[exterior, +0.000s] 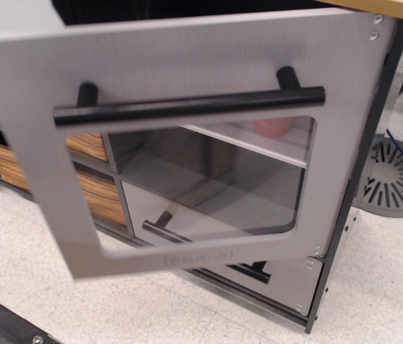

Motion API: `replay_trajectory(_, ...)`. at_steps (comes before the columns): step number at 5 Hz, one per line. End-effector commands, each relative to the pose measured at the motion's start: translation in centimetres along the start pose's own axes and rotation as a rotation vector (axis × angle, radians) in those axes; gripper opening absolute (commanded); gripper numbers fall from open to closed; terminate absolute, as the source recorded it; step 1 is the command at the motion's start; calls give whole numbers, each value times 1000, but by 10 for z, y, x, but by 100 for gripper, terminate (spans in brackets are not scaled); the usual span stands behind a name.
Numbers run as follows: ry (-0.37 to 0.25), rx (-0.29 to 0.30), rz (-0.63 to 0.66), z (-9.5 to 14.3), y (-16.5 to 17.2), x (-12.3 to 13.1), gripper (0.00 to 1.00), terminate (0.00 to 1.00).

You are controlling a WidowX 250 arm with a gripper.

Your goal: Open oven

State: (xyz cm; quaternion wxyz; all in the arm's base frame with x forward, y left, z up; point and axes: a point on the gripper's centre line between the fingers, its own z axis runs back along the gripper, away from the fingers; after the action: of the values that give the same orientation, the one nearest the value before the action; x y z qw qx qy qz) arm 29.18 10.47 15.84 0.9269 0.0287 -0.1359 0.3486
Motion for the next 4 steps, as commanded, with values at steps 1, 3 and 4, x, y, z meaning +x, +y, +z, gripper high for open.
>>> replay_trajectory(1,39,-55,-25,14,-10,-26,100,0)
replay_trajectory(3,161,-32,-13,-3,-59,-88,100,0)
replay_trajectory(4,179,-24,-34,-3,-64,-99,100,0)
